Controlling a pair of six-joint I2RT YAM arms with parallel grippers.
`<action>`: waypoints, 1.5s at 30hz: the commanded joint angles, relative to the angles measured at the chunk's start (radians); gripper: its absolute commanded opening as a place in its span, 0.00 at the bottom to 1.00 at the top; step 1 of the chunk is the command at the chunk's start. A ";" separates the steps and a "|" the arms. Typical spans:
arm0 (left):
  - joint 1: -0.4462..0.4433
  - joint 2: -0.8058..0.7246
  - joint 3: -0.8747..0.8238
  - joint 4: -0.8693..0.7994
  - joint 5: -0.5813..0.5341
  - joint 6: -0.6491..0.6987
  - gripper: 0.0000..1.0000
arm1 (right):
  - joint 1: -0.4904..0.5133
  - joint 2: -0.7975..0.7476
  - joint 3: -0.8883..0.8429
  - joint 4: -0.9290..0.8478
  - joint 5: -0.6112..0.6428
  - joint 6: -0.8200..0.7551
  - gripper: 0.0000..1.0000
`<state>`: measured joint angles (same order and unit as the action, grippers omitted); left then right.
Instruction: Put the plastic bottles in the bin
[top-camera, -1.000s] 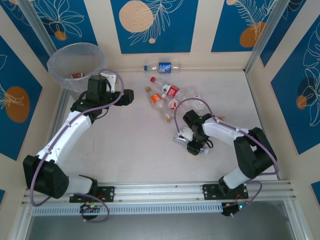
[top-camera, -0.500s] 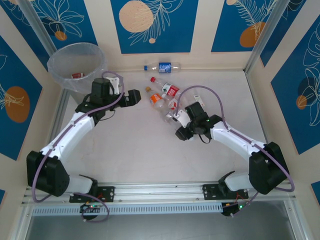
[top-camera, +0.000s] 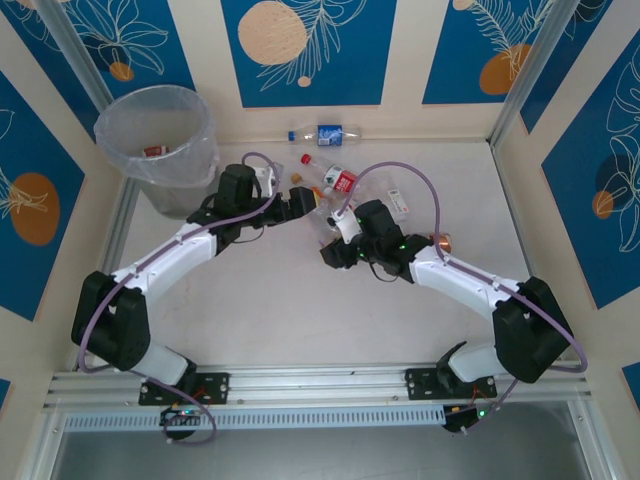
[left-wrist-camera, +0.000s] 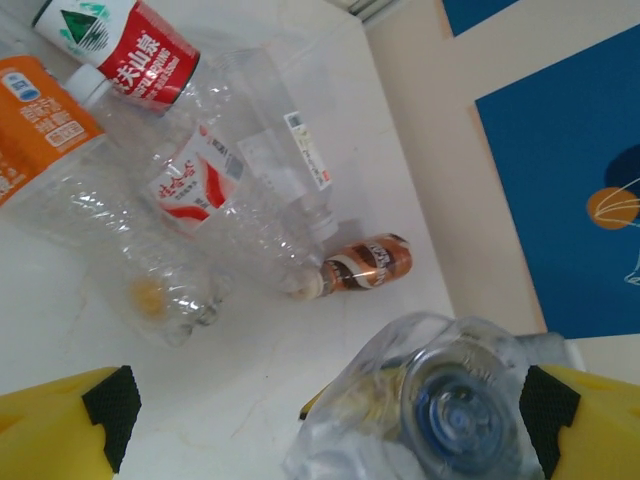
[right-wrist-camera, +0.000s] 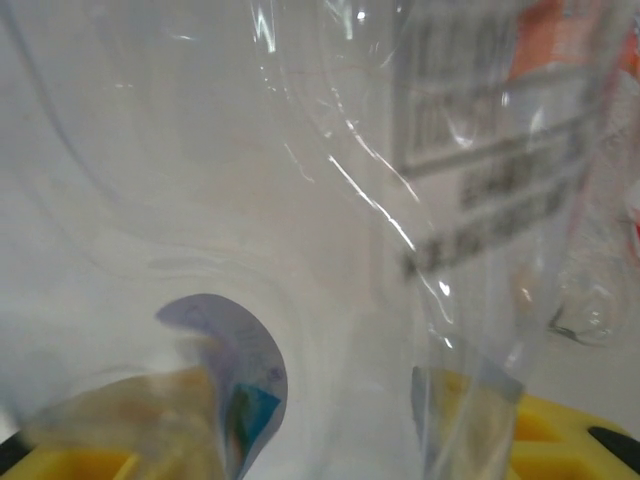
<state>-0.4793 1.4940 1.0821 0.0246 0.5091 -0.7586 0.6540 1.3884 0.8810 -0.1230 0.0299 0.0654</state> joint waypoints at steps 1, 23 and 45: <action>-0.013 0.003 -0.028 0.137 0.083 -0.053 0.99 | 0.015 0.010 0.007 0.081 -0.038 0.064 0.40; -0.031 0.025 0.038 -0.029 0.074 0.017 0.65 | 0.074 0.063 0.066 0.163 -0.002 0.075 0.43; -0.028 0.006 0.114 -0.119 0.005 0.111 0.40 | 0.088 0.032 0.015 0.187 0.033 0.100 0.82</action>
<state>-0.4946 1.5215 1.1572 -0.0410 0.5476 -0.6983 0.7334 1.4513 0.9031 0.0166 0.0635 0.1631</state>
